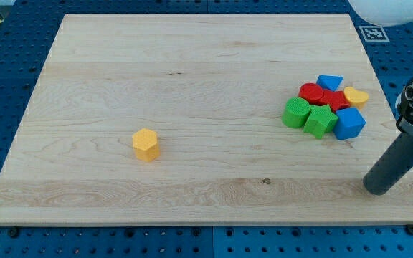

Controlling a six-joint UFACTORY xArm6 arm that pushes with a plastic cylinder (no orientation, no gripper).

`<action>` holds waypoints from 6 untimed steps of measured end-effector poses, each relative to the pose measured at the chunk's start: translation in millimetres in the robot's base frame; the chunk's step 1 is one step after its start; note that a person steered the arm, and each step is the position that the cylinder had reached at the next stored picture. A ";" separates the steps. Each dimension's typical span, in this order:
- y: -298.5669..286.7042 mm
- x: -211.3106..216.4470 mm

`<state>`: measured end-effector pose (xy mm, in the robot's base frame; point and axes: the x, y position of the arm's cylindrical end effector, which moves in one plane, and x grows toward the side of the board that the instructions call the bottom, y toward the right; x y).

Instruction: Point your arm close to the yellow hexagon

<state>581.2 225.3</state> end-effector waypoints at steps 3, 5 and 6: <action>-86.1 -1.7; -202.1 -16.1; -263.0 -25.6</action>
